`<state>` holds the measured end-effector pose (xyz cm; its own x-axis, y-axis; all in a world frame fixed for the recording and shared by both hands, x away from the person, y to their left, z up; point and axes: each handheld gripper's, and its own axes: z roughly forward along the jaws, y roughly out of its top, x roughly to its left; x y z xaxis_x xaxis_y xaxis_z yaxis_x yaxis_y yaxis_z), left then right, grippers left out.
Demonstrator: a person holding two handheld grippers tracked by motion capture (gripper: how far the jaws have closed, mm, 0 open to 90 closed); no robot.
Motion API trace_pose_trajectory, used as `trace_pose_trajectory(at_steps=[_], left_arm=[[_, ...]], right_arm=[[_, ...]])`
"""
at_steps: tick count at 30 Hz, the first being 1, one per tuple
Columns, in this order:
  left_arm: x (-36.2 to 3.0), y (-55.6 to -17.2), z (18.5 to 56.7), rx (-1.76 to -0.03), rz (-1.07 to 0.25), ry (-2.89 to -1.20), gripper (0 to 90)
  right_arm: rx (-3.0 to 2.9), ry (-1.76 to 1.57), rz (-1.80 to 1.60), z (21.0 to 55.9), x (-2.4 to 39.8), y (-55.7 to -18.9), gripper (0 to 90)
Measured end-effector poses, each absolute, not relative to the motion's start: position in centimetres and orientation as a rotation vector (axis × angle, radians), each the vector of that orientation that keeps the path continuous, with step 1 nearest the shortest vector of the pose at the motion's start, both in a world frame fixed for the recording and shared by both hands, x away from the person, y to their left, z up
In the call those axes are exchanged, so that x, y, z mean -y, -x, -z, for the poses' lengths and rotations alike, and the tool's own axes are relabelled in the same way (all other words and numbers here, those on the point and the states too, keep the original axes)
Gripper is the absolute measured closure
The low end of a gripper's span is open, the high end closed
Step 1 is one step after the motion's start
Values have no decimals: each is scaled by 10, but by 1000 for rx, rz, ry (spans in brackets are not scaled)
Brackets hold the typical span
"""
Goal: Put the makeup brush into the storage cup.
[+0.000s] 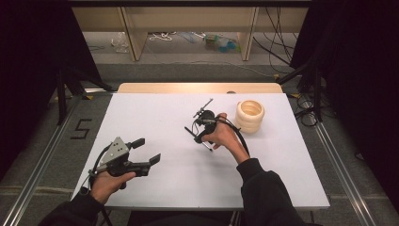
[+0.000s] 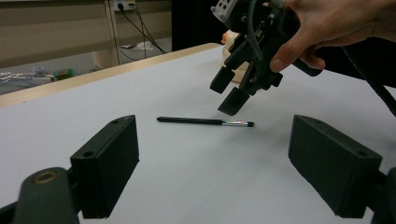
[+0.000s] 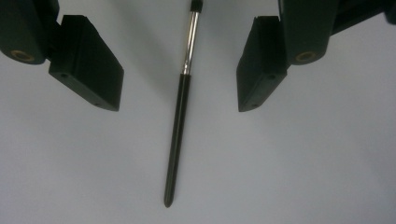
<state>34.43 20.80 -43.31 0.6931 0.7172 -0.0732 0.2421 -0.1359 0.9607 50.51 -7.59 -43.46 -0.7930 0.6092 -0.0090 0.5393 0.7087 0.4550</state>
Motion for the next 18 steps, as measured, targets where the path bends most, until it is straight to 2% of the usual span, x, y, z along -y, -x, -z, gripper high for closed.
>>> trace_pose_trajectory(at_steps=[18], left_arm=[[-208, -344, 433, -781, -487, -1699, 161]], right_arm=[[-2800, -991, -625, 443, 73, -515, 372]])
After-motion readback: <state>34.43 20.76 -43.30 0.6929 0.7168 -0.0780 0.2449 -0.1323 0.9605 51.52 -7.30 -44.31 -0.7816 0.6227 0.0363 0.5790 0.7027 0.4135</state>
